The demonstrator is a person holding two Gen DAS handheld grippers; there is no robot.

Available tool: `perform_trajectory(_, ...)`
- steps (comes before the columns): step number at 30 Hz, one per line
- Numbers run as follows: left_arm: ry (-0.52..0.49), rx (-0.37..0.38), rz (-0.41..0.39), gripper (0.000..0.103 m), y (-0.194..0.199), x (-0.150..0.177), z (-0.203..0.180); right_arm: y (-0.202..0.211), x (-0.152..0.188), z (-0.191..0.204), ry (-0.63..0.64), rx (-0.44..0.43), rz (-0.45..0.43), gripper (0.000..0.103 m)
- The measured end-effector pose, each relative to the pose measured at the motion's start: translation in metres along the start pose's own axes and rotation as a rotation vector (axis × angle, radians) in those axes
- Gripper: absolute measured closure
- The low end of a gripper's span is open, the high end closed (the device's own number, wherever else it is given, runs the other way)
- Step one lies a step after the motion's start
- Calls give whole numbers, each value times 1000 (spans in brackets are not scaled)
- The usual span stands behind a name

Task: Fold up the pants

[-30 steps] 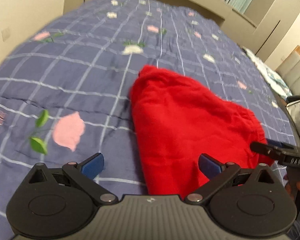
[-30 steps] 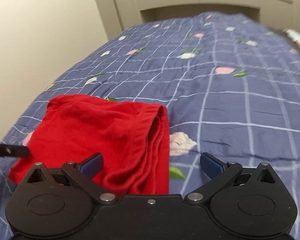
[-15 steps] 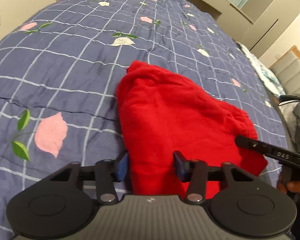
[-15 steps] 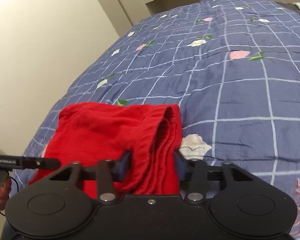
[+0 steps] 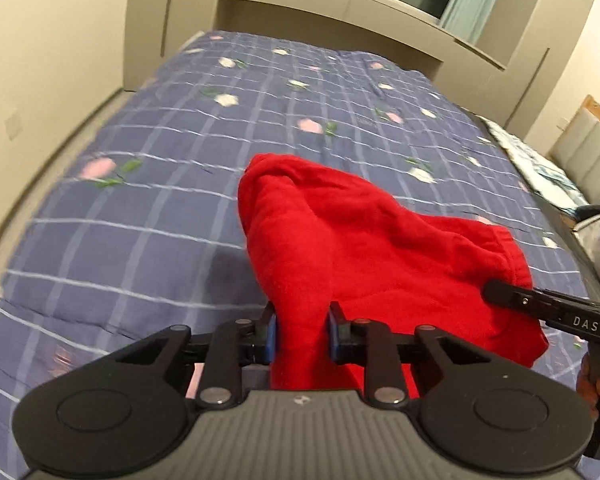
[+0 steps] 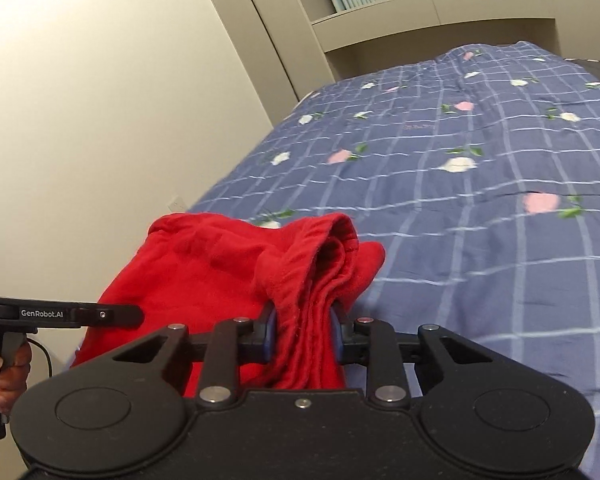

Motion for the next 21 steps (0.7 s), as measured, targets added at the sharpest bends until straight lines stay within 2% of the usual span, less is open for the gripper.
perform_trajectory(4,21,-44,22,76,-4,-4,30,-27,-5,22,-35,-23,19,75)
perform_trajectory(8,57,-50,67,76,-20,3,55,-55,1,37,-49,-15,65,75)
perform_trajectory(13,65,-54,72,74,-31,12,61,-67,9,40,-39,28,80,72)
perform_trajectory(16,70,-70,67,68,-29,13,58,-65,10,41,-15,54,84,65)
perform_trajectory(19,67,-100,62,57,-24,15,57,-58,12,42,-6,86,68,59)
perform_trajectory(21,68,-107,48,35,-16,20,54,-50,13,45,-5,90,44,48)
Point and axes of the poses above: each gripper's, at about its wrist camera, not at the fingertips, and y roughly against the way its jaws point, z to its left, x to its underside, the point moved 4 cm from there along -y, roughly the way its jaws point, and after that the axes turned 13 degrees about z, right-handed, at the moved point
